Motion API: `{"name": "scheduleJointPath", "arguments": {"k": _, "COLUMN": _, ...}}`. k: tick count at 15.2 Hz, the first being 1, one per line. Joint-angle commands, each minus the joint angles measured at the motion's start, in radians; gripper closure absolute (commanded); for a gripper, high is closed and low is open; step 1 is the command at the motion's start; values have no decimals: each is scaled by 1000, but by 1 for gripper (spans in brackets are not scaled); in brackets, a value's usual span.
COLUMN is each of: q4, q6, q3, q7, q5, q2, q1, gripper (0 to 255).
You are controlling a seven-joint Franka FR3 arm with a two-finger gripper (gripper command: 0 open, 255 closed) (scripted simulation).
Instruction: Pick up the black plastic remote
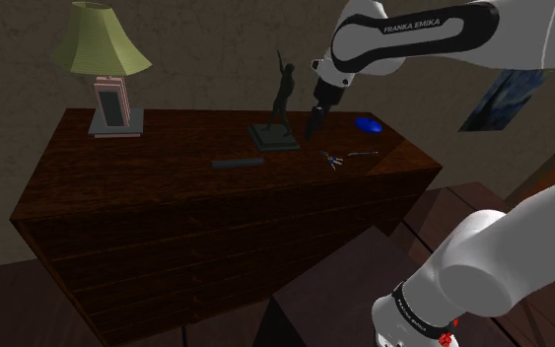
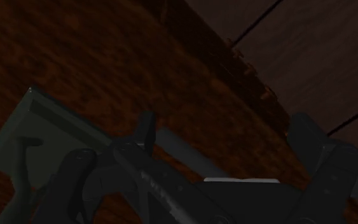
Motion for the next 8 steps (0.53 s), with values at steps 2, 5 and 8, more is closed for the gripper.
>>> {"name": "scheduleJointPath", "arguments": {"k": 2, "q4": 54, "q6": 61, "q3": 7, "q7": -75, "q5": 1, "q2": 112, "q1": 25, "gripper": 0}}
{"name": "scheduleJointPath", "arguments": {"k": 5, "q4": 117, "q6": 110, "q3": 14, "q7": -151, "q5": 1, "q2": 221, "q1": 40, "gripper": 0}}
{"name": "scheduleJointPath", "arguments": {"k": 8, "q4": 188, "q6": 151, "q3": 27, "q7": -221, "q5": -2, "q2": 328, "q1": 53, "gripper": 0}}
